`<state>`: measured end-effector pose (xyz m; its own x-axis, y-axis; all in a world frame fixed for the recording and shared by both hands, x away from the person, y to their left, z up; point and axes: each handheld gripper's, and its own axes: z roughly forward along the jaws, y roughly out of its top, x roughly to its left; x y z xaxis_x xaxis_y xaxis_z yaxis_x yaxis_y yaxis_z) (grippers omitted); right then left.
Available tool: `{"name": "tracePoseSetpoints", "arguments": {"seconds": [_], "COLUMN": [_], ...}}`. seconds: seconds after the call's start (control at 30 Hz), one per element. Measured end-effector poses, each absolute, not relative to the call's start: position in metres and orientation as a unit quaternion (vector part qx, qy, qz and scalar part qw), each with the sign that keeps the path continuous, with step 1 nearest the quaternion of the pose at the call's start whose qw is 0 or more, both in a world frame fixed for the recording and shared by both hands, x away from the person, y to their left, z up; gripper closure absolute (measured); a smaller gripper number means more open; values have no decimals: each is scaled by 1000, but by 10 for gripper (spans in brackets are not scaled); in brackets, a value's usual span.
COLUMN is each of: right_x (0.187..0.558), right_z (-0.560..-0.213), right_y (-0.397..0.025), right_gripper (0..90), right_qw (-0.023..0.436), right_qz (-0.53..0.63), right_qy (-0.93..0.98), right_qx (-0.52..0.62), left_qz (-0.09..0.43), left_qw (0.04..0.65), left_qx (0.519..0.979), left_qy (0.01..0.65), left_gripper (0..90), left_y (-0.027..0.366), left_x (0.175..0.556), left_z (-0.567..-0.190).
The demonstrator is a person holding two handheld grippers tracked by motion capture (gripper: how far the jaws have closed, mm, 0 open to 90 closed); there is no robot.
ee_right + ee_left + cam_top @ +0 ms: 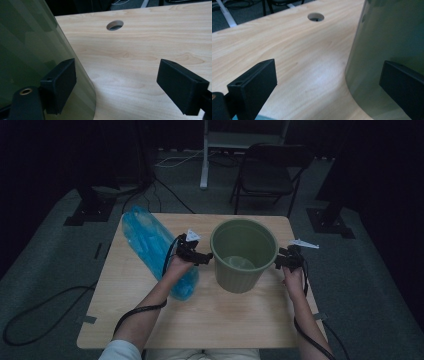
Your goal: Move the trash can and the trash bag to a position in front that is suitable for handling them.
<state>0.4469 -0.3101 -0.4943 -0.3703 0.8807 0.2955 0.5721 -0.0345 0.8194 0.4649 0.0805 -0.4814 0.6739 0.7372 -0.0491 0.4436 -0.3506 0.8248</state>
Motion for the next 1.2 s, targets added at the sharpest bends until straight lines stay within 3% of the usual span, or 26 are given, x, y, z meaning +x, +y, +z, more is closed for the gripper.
{"name": "tracePoseSetpoints", "arguments": {"seconds": [1.2], "right_x": [354], "right_z": [-487], "right_y": [-301], "right_gripper": [155], "right_qw": [159], "right_qz": [491], "right_qy": [681], "right_qx": [519], "left_qz": [149], "left_qw": [433], "left_qx": [830], "left_qy": [319], "left_gripper": [17], "left_y": [93], "left_x": [363], "left_z": [-482]}}
